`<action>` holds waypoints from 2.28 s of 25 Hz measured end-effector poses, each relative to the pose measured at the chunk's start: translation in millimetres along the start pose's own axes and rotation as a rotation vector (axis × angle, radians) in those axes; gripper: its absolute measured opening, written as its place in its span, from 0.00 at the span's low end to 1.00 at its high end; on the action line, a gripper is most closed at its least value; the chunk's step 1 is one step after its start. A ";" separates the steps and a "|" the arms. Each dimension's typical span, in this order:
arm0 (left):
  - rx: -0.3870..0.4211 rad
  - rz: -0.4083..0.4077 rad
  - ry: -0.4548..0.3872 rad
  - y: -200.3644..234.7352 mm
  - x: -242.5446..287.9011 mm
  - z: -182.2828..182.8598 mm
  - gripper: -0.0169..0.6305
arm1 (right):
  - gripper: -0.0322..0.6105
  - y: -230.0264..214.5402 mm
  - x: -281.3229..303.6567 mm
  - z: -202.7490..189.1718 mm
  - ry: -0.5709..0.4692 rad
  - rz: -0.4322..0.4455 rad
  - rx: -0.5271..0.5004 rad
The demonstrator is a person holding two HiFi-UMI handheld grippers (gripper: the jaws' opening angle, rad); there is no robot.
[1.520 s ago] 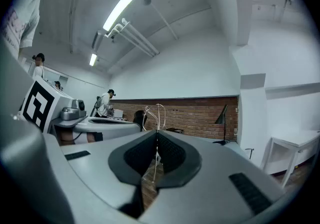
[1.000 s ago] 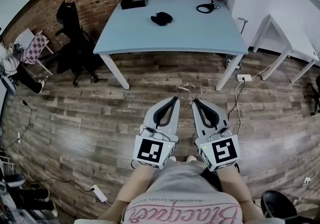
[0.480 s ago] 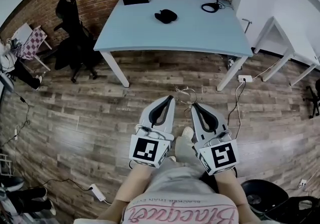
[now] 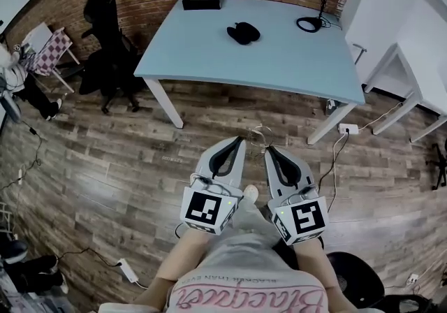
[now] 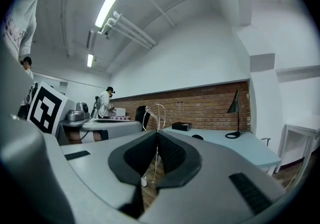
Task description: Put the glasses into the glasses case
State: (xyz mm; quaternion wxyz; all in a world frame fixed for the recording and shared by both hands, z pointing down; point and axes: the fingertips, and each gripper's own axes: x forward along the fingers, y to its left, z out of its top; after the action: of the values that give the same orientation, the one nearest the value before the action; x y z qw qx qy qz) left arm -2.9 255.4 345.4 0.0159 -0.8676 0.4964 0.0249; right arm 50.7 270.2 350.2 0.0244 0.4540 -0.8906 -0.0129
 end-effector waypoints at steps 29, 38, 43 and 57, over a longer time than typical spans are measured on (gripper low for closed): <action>0.019 0.043 0.043 89.9 203.0 -9.4 0.03 | 0.07 -152.6 173.0 3.9 0.001 0.061 0.033; -0.005 0.045 0.034 127.6 248.5 -16.8 0.03 | 0.07 -180.3 217.0 -5.4 0.033 0.033 0.027; -0.005 0.029 0.037 161.7 278.4 -16.3 0.03 | 0.07 -195.7 258.8 -1.8 0.032 0.012 0.031; -0.032 -0.006 0.059 300.7 387.7 -23.3 0.03 | 0.07 -243.4 421.4 6.2 0.061 -0.039 0.019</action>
State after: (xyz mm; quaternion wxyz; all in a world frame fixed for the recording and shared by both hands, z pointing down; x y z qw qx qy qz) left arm -65.3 -231.8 344.9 -0.0127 -0.8696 0.4936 0.0071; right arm -0.2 -213.9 346.5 0.0472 0.4718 -0.8804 0.0088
